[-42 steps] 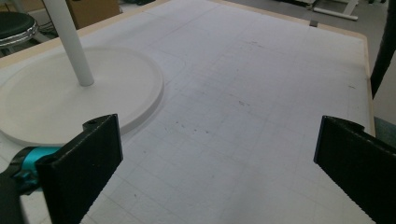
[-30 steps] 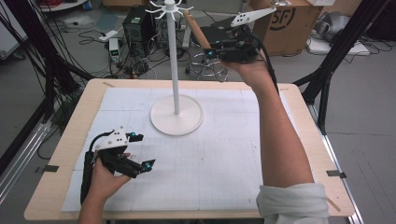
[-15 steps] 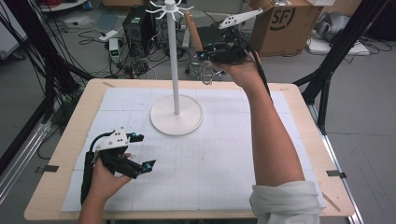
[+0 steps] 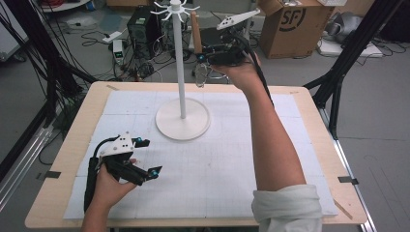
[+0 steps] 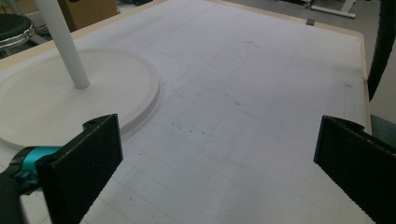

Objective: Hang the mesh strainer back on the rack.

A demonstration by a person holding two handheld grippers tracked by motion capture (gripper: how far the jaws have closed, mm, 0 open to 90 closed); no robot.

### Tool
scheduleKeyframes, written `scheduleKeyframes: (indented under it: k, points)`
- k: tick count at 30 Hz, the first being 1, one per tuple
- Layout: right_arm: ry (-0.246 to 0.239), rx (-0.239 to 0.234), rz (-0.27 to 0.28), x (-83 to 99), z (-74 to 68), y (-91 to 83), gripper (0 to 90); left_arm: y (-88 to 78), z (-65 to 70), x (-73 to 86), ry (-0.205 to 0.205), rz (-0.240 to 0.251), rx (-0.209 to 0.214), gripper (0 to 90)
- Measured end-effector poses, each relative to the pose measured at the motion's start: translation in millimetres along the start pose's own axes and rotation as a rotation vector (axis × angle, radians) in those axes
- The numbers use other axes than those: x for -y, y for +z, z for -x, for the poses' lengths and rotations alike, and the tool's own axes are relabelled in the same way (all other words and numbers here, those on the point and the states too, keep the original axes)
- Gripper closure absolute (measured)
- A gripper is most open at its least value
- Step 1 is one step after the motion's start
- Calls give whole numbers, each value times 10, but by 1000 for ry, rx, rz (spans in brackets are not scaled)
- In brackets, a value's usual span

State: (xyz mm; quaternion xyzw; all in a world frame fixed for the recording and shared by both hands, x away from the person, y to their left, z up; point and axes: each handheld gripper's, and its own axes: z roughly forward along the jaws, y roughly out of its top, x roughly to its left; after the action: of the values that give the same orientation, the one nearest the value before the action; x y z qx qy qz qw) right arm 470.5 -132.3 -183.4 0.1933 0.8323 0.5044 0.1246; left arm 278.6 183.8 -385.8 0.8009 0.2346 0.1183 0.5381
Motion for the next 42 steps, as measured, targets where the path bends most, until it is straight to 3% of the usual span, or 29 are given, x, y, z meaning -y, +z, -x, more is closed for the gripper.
scheduleKeyframes:
  k: [10,19,26,32,42]
  points:
    - [-36,25,-17,-23,-50,23,652,18,1,10,0,-9,1,17]
    - [-24,25,-26,-1,-57,6,462,33,-6,20,2,-16,1,17]
    - [5,29,0,62,-41,-90,365,34,-9,25,1,-16,-1,17]
    - [4,12,16,159,-40,-203,338,45,-5,26,3,-21,1,17]
    - [7,-10,56,359,-99,-356,186,59,4,28,-1,-25,11,17]
